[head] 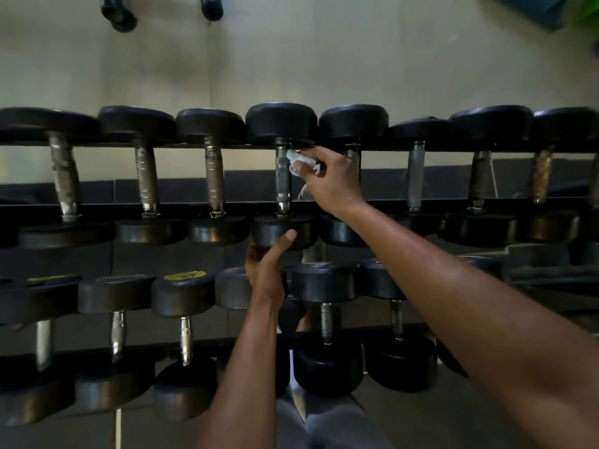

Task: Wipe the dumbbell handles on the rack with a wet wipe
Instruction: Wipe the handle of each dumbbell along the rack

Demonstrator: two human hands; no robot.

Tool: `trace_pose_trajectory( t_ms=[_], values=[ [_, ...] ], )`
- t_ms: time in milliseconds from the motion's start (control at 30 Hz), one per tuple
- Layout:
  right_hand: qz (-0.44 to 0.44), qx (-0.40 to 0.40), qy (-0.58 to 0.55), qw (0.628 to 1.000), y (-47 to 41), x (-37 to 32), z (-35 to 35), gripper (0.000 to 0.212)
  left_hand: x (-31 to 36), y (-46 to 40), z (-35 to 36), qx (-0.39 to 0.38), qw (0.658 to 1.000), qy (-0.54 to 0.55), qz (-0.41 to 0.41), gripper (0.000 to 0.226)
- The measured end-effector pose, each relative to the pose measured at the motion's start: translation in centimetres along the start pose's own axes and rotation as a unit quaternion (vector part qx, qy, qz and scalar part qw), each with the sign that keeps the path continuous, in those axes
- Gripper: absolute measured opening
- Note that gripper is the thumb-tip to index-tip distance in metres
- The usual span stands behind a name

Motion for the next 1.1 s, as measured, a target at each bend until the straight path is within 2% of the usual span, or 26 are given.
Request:
trace_pose_trajectory(
  t_ms=[100, 200, 300, 367, 433, 467, 500, 567, 600, 633, 700, 800, 933, 1033, 1100],
  values=[
    [-0.021, 0.031, 0.022, 0.999, 0.4, -0.1, 0.6, 0.029, -0.3, -0.9, -0.2, -0.044, 0.992, 0.081, -0.084, 0.065],
    [-0.018, 0.058, 0.029, 0.998, 0.6, -0.5, 1.2, 0.028, -0.3, -1.1, -0.3, -0.054, 0.98, 0.141, -0.131, 0.098],
    [0.007, 0.086, -0.018, 0.996, 0.1, -1.4, 1.9, 0.024, 0.0, 0.0, 0.0, -0.034, 0.979, 0.136, -0.151, 0.081],
    [0.019, 0.097, -0.045, 0.994, -0.2, -1.9, 2.1, 0.021, 0.2, 1.6, -0.4, 0.005, 0.987, 0.052, -0.149, 0.079],
    [0.02, 0.103, -0.049, 0.993, -0.1, -2.7, 2.2, 0.021, 1.2, 3.7, -1.4, 0.101, 0.98, -0.137, -0.098, 0.076],
    [0.015, 0.106, -0.042, 0.993, -0.1, -3.0, 2.2, 0.021, 2.2, 4.7, -2.0, 0.164, 0.952, -0.257, -0.024, 0.069],
    [0.007, 0.11, -0.031, 0.993, 0.0, -3.3, 2.2, 0.02, 3.5, 5.3, -2.1, 0.189, 0.915, -0.35, 0.064, 0.063],
    [-0.004, 0.109, -0.003, 0.994, 0.0, -3.8, 2.3, 0.017, 6.0, 5.6, -1.6, 0.156, 0.85, -0.466, 0.191, 0.062],
    [-0.004, 0.106, 0.013, 0.994, -0.1, -3.9, 2.4, 0.014, 6.9, 5.3, -1.2, 0.13, 0.831, -0.499, 0.209, 0.066],
    [-0.004, 0.103, 0.028, 0.994, -0.3, -3.9, 2.4, 0.013, 7.8, 4.9, -0.9, 0.106, 0.828, -0.511, 0.204, 0.064],
    [-0.005, 0.098, 0.055, 0.994, -0.6, -3.7, 2.5, 0.014, 9.1, 3.9, -0.3, 0.072, 0.842, -0.506, 0.171, 0.052],
    [-0.019, 0.077, 0.096, 0.992, -0.2, -3.4, 2.7, 0.017, 10.1, 3.1, 0.1, 0.074, 0.821, -0.544, 0.154, 0.045],
    [-0.051, 0.009, 0.134, 0.99, 0.9, -2.5, 2.5, 0.016, 10.2, 3.7, 0.1, 0.087, 0.813, -0.555, 0.153, 0.047],
    [-0.021, -0.03, 0.134, 0.99, 2.1, -1.2, 2.2, 0.018, 10.3, 3.9, 0.2, 0.082, 0.811, -0.56, 0.148, 0.048],
    [0.031, -0.072, 0.132, 0.988, 3.0, -0.2, 2.1, 0.021, 10.5, 3.9, 0.3, 0.079, 0.804, -0.571, 0.146, 0.049]
  ],
)
Point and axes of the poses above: each hand's wrist, its own y-axis away from the middle knuckle, its own z-axis out of the palm, x = y × z, the point moved 2 cm from there along -y, towards the middle knuckle, and after that the axes turned 8 degrees about -y, right-handed, at the moved point
